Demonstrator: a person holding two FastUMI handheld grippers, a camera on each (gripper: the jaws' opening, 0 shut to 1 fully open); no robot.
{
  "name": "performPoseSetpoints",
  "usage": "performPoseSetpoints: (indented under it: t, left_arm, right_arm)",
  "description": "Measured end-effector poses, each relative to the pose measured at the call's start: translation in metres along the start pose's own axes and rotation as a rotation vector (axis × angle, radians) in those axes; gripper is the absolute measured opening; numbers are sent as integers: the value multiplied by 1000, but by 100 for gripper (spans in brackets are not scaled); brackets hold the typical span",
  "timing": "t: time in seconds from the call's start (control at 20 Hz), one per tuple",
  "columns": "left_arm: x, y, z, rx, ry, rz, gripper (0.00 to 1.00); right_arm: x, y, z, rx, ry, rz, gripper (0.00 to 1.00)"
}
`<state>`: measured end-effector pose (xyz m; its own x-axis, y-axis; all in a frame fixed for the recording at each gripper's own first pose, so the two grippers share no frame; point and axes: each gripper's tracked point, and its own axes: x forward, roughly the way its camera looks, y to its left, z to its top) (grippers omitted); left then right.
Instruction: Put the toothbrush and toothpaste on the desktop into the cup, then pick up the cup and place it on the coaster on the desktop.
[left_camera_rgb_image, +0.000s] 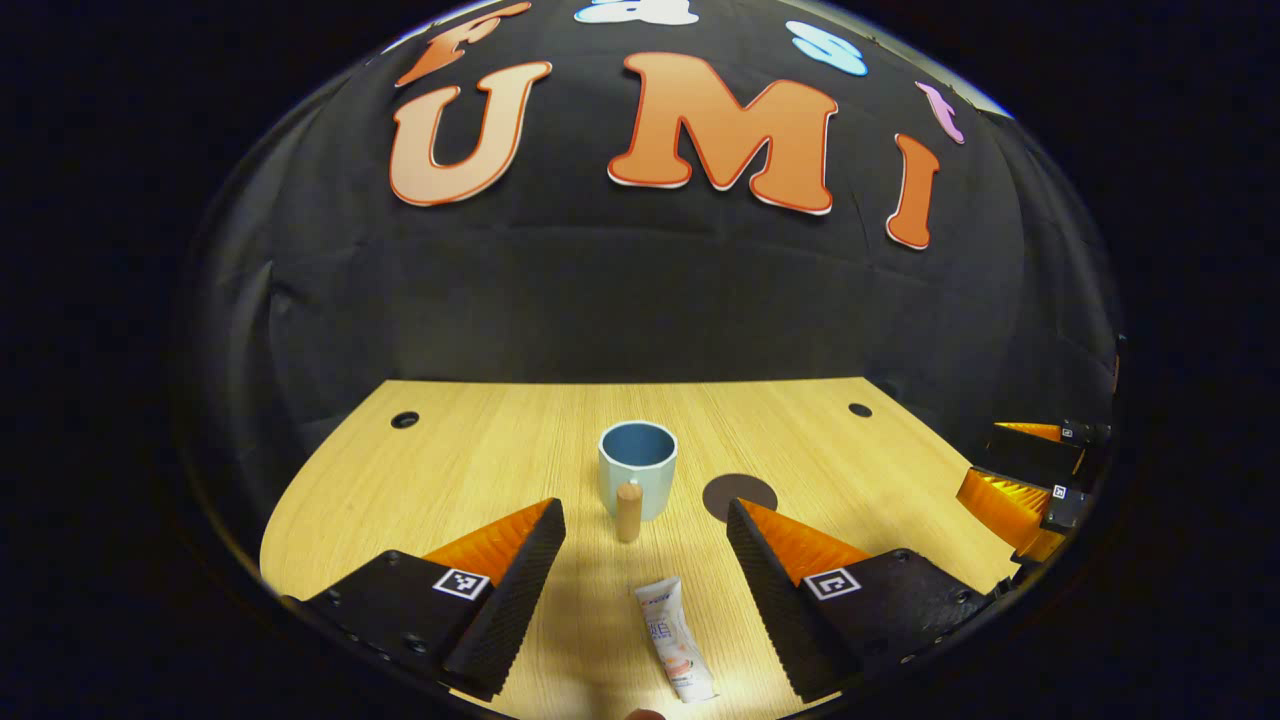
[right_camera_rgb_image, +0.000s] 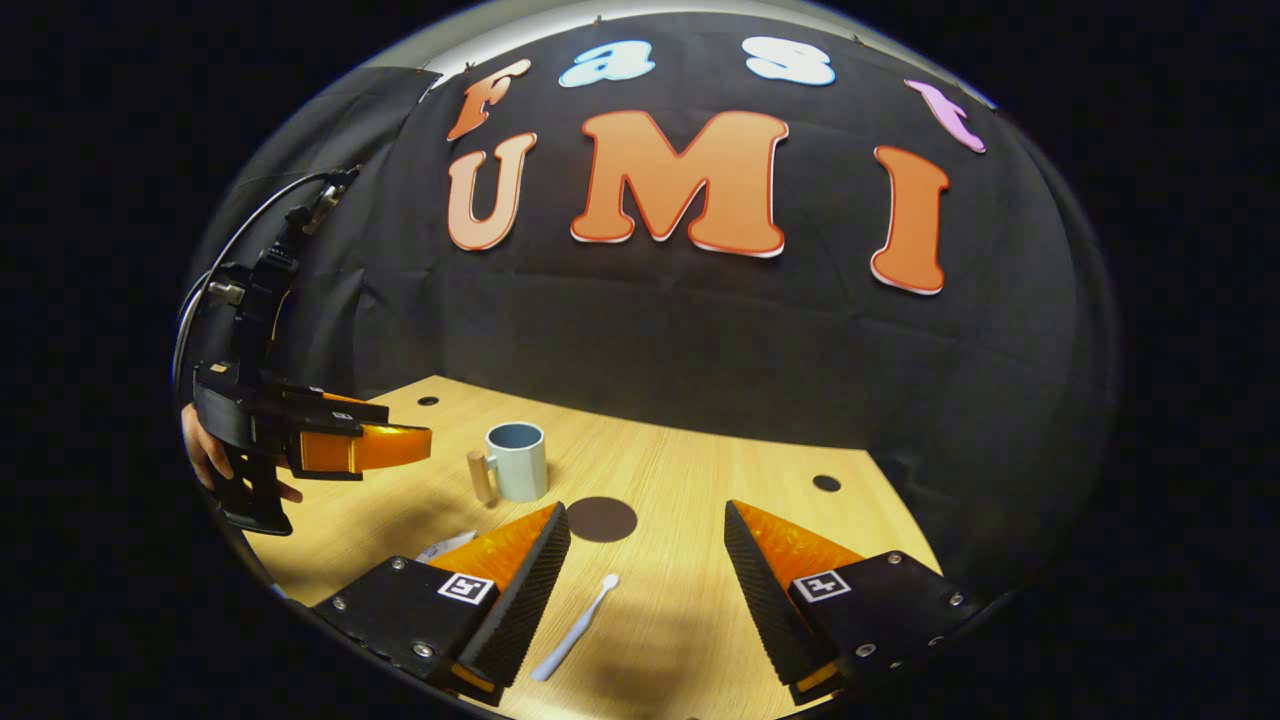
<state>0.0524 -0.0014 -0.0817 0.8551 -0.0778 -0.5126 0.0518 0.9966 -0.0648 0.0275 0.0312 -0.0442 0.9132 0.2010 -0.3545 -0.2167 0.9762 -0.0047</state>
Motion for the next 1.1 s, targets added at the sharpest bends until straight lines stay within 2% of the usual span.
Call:
performPoseSetpoints:
  t: [0.3,0.8,0.85,0.9,0.95,1.0,1.1]
  left_arm:
    - [10,-2,-28,44,188,-35,98]
    - [11,-2,-50,35,405,-39,98]
    - [9,-3,-46,28,446,-50,98]
    - [9,-2,-46,20,476,-50,99]
    - [8,-2,-52,15,514,-50,98]
    - [8,-2,-54,5,544,-51,98]
    - [9,-3,-58,-19,610,-54,98]
  right_arm:
    - [21,24,-45,148,303,117,80]
    - [26,29,-91,181,521,123,76]
    - [27,36,-99,197,562,144,71]
    - [29,39,-105,206,589,153,75]
    - [31,43,-110,207,610,159,60]
    - [34,45,-114,204,625,161,64]
    - [39,51,-125,197,660,162,60]
